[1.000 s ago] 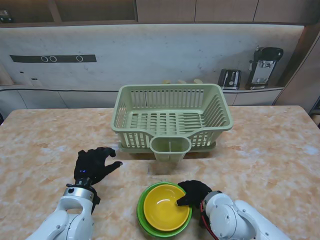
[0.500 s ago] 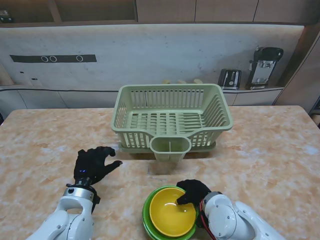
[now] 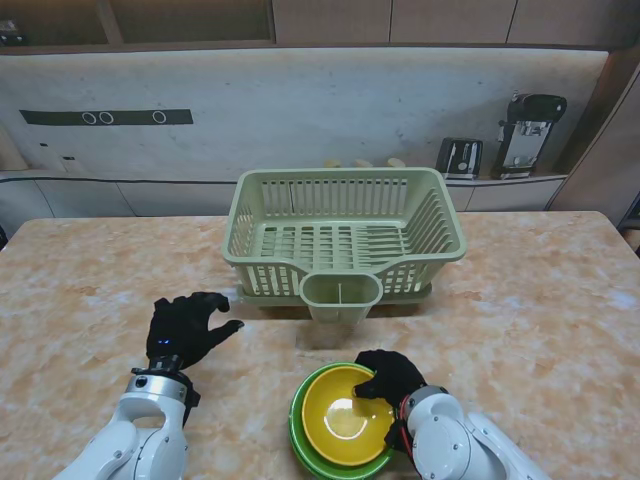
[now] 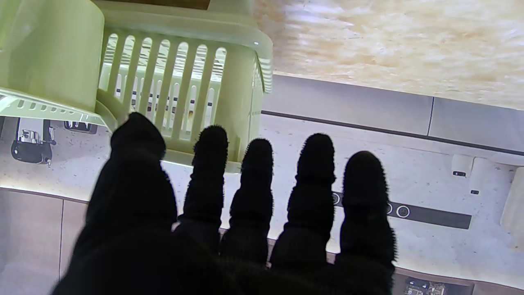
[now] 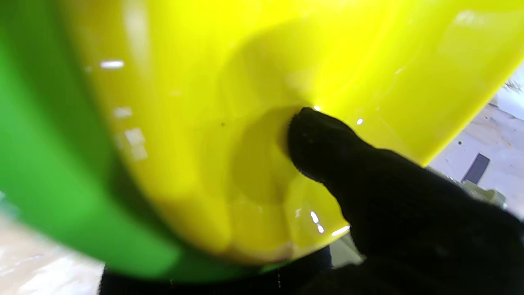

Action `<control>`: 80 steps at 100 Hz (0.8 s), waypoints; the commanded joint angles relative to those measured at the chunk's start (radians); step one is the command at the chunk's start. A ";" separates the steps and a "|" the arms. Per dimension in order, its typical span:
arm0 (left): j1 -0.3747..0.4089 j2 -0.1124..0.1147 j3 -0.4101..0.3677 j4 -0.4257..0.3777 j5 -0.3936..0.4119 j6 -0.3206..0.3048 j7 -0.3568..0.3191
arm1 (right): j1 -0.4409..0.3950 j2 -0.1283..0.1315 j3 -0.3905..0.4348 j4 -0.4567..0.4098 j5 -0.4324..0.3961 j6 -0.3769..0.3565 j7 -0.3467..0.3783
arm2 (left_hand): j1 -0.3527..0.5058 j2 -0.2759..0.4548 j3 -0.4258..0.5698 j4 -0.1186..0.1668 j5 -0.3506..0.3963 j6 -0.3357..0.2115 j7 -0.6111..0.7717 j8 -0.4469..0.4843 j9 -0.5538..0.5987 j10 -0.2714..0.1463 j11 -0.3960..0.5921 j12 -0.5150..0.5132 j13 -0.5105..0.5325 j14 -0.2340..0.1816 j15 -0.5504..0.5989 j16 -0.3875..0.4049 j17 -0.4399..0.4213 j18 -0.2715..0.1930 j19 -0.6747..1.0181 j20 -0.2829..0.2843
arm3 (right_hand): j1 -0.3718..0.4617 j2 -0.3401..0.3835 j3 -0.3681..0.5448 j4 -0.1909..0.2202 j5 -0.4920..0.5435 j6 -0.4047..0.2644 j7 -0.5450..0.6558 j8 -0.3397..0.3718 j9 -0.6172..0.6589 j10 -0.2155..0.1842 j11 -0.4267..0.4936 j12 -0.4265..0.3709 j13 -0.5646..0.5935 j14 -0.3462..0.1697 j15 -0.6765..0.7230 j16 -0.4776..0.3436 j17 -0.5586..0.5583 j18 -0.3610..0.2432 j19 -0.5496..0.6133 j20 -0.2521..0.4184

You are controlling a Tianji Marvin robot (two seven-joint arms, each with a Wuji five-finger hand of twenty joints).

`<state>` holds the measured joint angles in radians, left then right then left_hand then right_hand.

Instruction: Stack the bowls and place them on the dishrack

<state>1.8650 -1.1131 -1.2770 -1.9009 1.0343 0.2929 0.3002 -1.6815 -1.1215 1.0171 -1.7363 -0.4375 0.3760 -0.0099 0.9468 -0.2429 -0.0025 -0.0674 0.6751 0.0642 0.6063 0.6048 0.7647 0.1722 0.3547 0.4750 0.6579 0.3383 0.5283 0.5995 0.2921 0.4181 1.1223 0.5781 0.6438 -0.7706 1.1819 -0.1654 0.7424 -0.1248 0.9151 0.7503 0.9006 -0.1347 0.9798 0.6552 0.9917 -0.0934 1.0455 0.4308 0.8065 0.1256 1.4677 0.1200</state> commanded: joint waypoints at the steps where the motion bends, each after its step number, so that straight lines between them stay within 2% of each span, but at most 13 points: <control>1: 0.006 -0.004 -0.001 -0.002 0.003 0.002 -0.008 | -0.019 -0.013 0.003 -0.008 -0.002 -0.019 -0.006 | 0.029 -0.019 -0.005 0.014 -0.010 -0.025 0.016 0.010 0.024 -0.014 0.020 0.017 0.011 -0.010 0.010 0.013 -0.002 -0.014 0.020 0.015 | 0.240 0.111 0.202 0.072 0.218 -0.254 0.304 0.198 0.050 -0.085 0.041 0.025 0.064 -0.059 0.100 0.058 0.025 0.008 0.059 -0.012; 19: 0.005 -0.004 -0.001 -0.003 0.003 0.002 -0.006 | -0.039 -0.021 0.022 -0.020 -0.017 -0.076 -0.060 | 0.026 -0.017 -0.006 0.013 -0.011 -0.027 0.017 0.008 0.023 -0.013 0.018 0.016 0.011 -0.009 0.009 0.013 -0.002 -0.014 0.020 0.015 | 0.238 0.106 0.209 0.071 0.248 -0.262 0.306 0.204 0.071 -0.092 0.036 0.034 0.082 -0.052 0.114 0.073 0.066 -0.005 0.083 -0.007; 38: 0.005 -0.004 -0.005 -0.003 0.002 0.005 -0.009 | -0.060 -0.024 0.041 -0.040 -0.083 -0.136 -0.119 | 0.024 -0.014 -0.006 0.014 -0.011 -0.026 0.013 0.005 0.024 -0.012 0.015 0.015 0.010 -0.009 0.006 0.011 -0.004 -0.016 0.019 0.015 | 0.235 0.106 0.214 0.072 0.281 -0.272 0.305 0.212 0.094 -0.106 0.023 0.050 0.105 -0.055 0.106 0.095 0.125 -0.028 0.080 0.015; 41: 0.005 -0.004 -0.007 -0.002 0.002 0.005 -0.009 | -0.064 -0.025 0.045 -0.043 -0.092 -0.147 -0.131 | 0.024 -0.014 -0.005 0.014 -0.011 -0.027 0.012 0.005 0.025 -0.013 0.015 0.015 0.010 -0.009 0.005 0.011 -0.004 -0.016 0.018 0.015 | 0.235 0.106 0.214 0.072 0.286 -0.273 0.304 0.218 0.099 -0.106 0.012 0.063 0.112 -0.054 0.090 0.115 0.135 -0.031 0.057 0.063; 53: 0.005 -0.005 -0.009 -0.002 0.000 0.010 -0.007 | -0.077 -0.028 0.060 -0.061 -0.121 -0.179 -0.168 | 0.024 -0.014 -0.005 0.014 -0.010 -0.028 0.010 0.005 0.025 -0.014 0.013 0.015 0.010 -0.009 0.004 0.011 -0.004 -0.017 0.017 0.014 | 0.234 0.104 0.219 0.072 0.306 -0.277 0.311 0.219 0.112 -0.113 0.010 0.066 0.130 -0.054 0.083 0.118 0.173 -0.039 0.045 0.094; 55: 0.005 -0.006 -0.009 -0.002 0.000 0.011 -0.006 | -0.080 -0.028 0.062 -0.064 -0.126 -0.185 -0.173 | 0.024 -0.014 -0.005 0.014 -0.009 -0.029 0.010 0.005 0.026 -0.014 0.014 0.015 0.010 -0.009 0.004 0.011 -0.004 -0.017 0.017 0.014 | 0.234 0.103 0.220 0.070 0.308 -0.278 0.311 0.218 0.115 -0.114 0.003 0.074 0.134 -0.055 0.073 0.130 0.181 -0.043 0.018 0.155; 57: 0.004 -0.006 -0.009 -0.001 -0.001 0.013 -0.005 | -0.082 -0.028 0.064 -0.067 -0.132 -0.191 -0.177 | 0.024 -0.014 -0.005 0.014 -0.009 -0.029 0.010 0.006 0.027 -0.015 0.014 0.015 0.010 -0.009 0.004 0.011 -0.004 -0.017 0.017 0.014 | 0.233 0.103 0.220 0.070 0.312 -0.280 0.312 0.218 0.117 -0.114 0.002 0.076 0.138 -0.055 0.071 0.132 0.187 -0.044 0.011 0.171; 80: -0.005 -0.010 -0.002 0.005 -0.006 0.026 0.013 | -0.108 -0.026 0.096 -0.119 -0.185 -0.249 -0.211 | 0.024 -0.015 -0.006 0.014 -0.007 -0.032 0.010 0.007 0.029 -0.014 0.013 0.015 0.012 -0.009 0.004 0.012 -0.004 -0.017 0.017 0.014 | 0.230 0.108 0.221 0.073 0.334 -0.287 0.314 0.219 0.135 -0.126 -0.005 0.078 0.159 -0.061 0.056 0.134 0.228 -0.053 -0.015 0.183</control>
<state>1.8621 -1.1169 -1.2823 -1.8964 1.0318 0.3117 0.3172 -1.7802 -1.1409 1.1085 -1.8163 -0.6174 0.1451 -0.2228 0.9468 -0.2429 -0.0025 -0.0674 0.6752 0.0547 0.6065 0.6048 0.7649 0.1706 0.3551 0.4751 0.6580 0.3372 0.5283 0.6007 0.2921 0.4171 1.1238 0.5783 0.6638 -0.8478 1.1820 -0.1908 0.8360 -0.1486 0.9151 0.8316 0.9883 -0.1407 0.9682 0.7167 1.0173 -0.0285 1.0401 0.4875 0.9987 0.0980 1.4561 0.2842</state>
